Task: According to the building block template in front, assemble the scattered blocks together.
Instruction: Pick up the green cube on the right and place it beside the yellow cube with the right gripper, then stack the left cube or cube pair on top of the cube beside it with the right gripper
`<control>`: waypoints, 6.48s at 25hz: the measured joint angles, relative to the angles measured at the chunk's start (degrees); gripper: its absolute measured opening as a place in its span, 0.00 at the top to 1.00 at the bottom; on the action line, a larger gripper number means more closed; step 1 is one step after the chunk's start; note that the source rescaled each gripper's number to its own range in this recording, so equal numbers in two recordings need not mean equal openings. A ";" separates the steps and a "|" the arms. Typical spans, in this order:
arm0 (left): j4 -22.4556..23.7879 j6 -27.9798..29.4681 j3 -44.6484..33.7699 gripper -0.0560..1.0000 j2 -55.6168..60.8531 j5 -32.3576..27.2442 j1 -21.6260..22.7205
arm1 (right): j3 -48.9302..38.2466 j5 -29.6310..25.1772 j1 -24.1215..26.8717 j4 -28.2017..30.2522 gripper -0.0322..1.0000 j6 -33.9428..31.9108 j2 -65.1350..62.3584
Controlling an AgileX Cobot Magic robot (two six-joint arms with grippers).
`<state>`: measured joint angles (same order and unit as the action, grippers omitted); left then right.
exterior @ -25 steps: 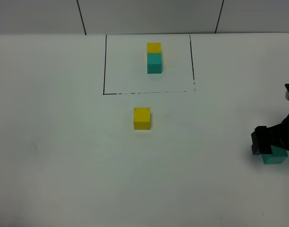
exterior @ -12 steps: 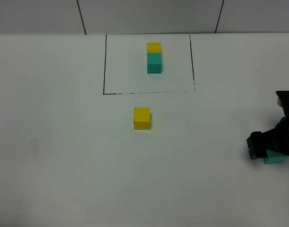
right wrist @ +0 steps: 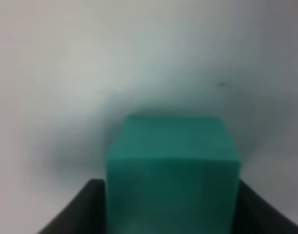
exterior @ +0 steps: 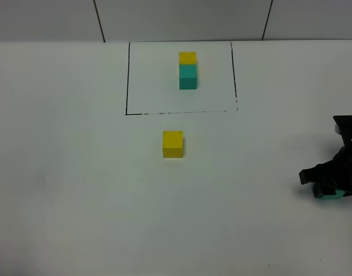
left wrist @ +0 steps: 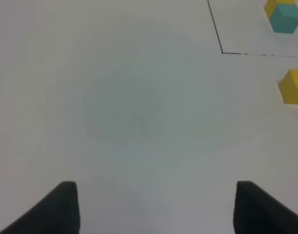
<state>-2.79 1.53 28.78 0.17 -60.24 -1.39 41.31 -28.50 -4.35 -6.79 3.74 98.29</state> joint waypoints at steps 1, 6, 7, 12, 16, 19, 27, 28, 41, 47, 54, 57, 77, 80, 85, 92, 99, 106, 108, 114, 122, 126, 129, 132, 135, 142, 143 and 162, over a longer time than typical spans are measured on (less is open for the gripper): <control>0.00 0.00 0.00 0.55 0.00 0.00 0.00 | 0.00 0.00 0.00 0.00 0.97 0.00 0.00; 0.00 0.00 0.00 0.55 0.00 0.00 0.00 | 0.30 -0.35 0.00 0.00 0.96 0.40 0.00; 0.00 0.00 0.00 0.55 0.00 0.00 0.00 | 0.98 -0.93 0.00 0.00 0.96 0.99 0.05; 0.00 0.00 0.00 0.55 0.00 0.00 0.00 | 9.97 -10.55 -4.80 2.95 0.96 12.14 0.11; 0.00 0.00 0.00 0.55 0.00 0.00 0.00 | 19.00 -17.93 -13.98 6.79 0.96 29.36 0.47; 0.00 0.00 0.00 0.55 0.00 0.00 0.00 | 27.66 -21.96 -18.84 9.06 0.96 36.29 3.15; 0.00 0.00 0.00 0.55 0.00 0.00 0.00 | 49.18 -34.43 -26.76 9.61 0.96 51.58 20.08; 0.00 0.00 0.00 0.55 0.00 0.00 0.00 | 50.80 -34.73 -27.12 9.41 0.96 52.06 21.49; 0.00 0.00 0.00 0.55 0.00 0.00 0.00 | 57.03 -32.59 -29.05 4.76 0.96 53.75 29.17; 0.00 0.00 0.00 0.55 0.00 0.00 0.00 | 57.03 -29.68 -29.05 4.08 0.96 52.84 29.36; 0.00 0.00 0.00 0.55 0.00 0.00 0.00 | 57.03 -29.59 -29.05 3.29 0.96 52.45 32.08; 0.00 0.00 0.00 0.55 0.00 0.00 0.00 | 57.09 -29.53 -29.05 3.00 0.97 52.45 32.21; 0.00 -0.10 0.00 0.55 0.00 0.00 0.00 | 57.42 -28.36 -29.52 2.33 0.97 50.97 32.45; 0.00 -0.05 0.00 0.55 0.00 0.00 0.00 | 57.42 -28.16 -29.52 2.14 0.97 50.97 32.45; 0.00 -0.05 0.00 0.55 0.00 0.00 0.00 | 57.42 -27.76 -29.99 2.26 0.97 50.97 32.50; 0.00 -0.05 0.00 0.55 0.00 0.00 0.00 | 57.46 -27.69 -30.00 2.33 0.97 51.03 32.51; 0.00 -0.05 0.00 0.55 0.00 0.00 0.00 | 57.46 -27.69 -30.02 2.33 0.97 53.41 32.51; 0.00 -0.05 0.00 0.55 0.00 0.00 0.00 | 57.46 -27.60 -30.07 2.33 0.97 53.51 32.56; 0.00 -0.05 0.00 0.55 0.00 0.00 0.00 | 57.46 -27.44 -30.07 2.33 0.97 52.85 32.56; 0.00 -0.05 0.00 0.55 0.00 0.00 0.00 | 57.46 -27.23 -30.07 2.17 0.93 52.45 32.64; 0.00 -0.05 0.00 0.55 0.00 0.00 0.00 | 57.33 -27.69 -27.67 1.11 0.51 45.43 26.73; 0.00 -0.05 0.00 0.55 0.00 0.00 0.00 | 52.02 -27.14 -22.23 -0.44 0.48 38.33 18.86; 0.00 -0.05 0.00 0.55 0.00 0.00 0.00 | 42.37 -21.58 -17.81 -2.02 0.48 34.84 9.97; 0.00 -0.05 0.00 0.55 0.00 0.00 0.00 | 31.16 -12.85 -14.85 -3.76 0.48 30.55 0.77; 0.00 -0.05 0.00 0.55 0.00 0.00 0.00 | 19.47 -3.85 -12.51 -4.82 0.48 24.13 -9.53; 0.00 -0.05 0.00 0.55 0.00 0.00 0.00 | 2.25 8.23 -9.82 -4.95 0.48 8.20 -26.44; 0.00 -0.05 0.00 0.55 0.00 0.00 0.00 | 0.78 8.64 -9.76 -4.95 0.48 6.88 -28.02; 0.00 -0.05 0.00 0.55 0.00 0.00 0.00 | 22.51 -6.84 -18.38 -4.60 0.19 33.78 -1.49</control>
<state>-2.79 1.48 28.78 0.17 -60.24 -1.39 63.82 -35.34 -22.73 -11.39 37.52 96.79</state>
